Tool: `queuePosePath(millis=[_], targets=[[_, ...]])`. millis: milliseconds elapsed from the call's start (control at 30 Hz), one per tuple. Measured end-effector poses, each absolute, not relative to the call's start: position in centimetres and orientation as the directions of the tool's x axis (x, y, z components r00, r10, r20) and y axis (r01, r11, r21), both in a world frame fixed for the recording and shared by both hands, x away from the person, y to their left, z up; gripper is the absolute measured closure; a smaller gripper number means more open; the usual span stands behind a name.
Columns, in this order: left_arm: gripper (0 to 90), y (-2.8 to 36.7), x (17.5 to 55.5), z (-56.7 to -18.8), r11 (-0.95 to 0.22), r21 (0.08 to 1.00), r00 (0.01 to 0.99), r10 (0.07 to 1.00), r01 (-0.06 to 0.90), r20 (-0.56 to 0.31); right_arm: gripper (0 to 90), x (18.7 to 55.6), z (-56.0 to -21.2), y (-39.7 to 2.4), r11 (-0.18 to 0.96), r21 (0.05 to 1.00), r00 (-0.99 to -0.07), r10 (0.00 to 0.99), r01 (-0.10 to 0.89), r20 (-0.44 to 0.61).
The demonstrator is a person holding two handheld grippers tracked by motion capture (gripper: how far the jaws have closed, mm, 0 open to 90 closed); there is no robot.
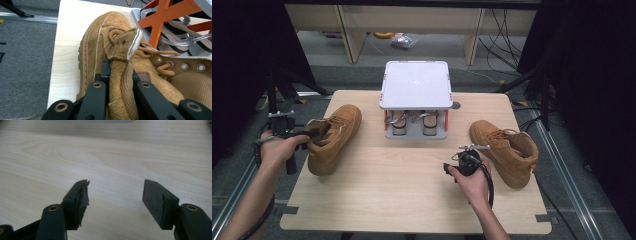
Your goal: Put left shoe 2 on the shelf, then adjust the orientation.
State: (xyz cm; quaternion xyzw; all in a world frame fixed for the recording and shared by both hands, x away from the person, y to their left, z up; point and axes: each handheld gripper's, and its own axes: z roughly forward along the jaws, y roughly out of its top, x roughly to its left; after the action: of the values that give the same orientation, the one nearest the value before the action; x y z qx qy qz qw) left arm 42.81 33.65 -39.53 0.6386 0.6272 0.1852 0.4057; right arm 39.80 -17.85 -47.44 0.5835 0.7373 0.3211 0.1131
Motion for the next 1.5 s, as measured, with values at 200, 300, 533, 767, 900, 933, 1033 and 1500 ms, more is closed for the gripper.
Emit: queuePosePath(millis=[200, 300, 533, 767, 900, 933, 1033, 1500], targets=[[82.6, 33.4, 43.2, -39.3, 0.127, 0.755, 0.138, 0.951, 0.643, -0.277, 38.3, 39.6, -47.4, -18.0, 0.105, 0.613, -0.295, 0.930, 0.783, 0.217], [82.5, 33.3, 43.4, -39.0, 0.123, 0.756, 0.137, 0.952, 0.643, -0.272, 38.3, 39.5, -47.3, -18.1, 0.097, 0.618, -0.298, 0.926, 0.780, 0.230], [82.6, 33.3, 43.4, -38.5, 0.139, 0.767, 0.139, 0.948, 0.627, -0.286, 38.3, 39.3, -47.4, -18.3, 0.093, 0.614, -0.281, 0.935, 0.783, 0.216], [82.6, 33.4, 43.8, -37.8, 0.148, 0.784, 0.144, 0.947, 0.603, -0.289, 38.6, 39.4, -47.1, -18.0, 0.067, 0.632, -0.291, 0.922, 0.772, 0.257], [82.6, 33.2, 44.0, -37.5, 0.153, 0.785, 0.141, 0.946, 0.600, -0.292, 38.7, 39.5, -47.0, -18.0, 0.057, 0.632, -0.287, 0.919, 0.773, 0.269], [82.6, 33.2, 44.0, -37.5, 0.161, 0.785, 0.139, 0.944, 0.598, -0.299, 38.7, 39.5, -47.2, -18.1, 0.066, 0.642, -0.297, 0.919, 0.764, 0.258], [82.5, 33.1, 44.1, -37.4, 0.163, 0.786, 0.140, 0.943, 0.597, -0.302, 38.9, 39.5, -47.4, -18.1, 0.068, 0.640, -0.295, 0.921, 0.765, 0.254], [82.6, 31.9, 45.0, -35.9, 0.148, 0.801, 0.162, 0.943, 0.580, -0.291, 39.3, 38.4, -47.8, -17.3, 0.018, 0.632, -0.274, 0.910, 0.775, 0.310]])
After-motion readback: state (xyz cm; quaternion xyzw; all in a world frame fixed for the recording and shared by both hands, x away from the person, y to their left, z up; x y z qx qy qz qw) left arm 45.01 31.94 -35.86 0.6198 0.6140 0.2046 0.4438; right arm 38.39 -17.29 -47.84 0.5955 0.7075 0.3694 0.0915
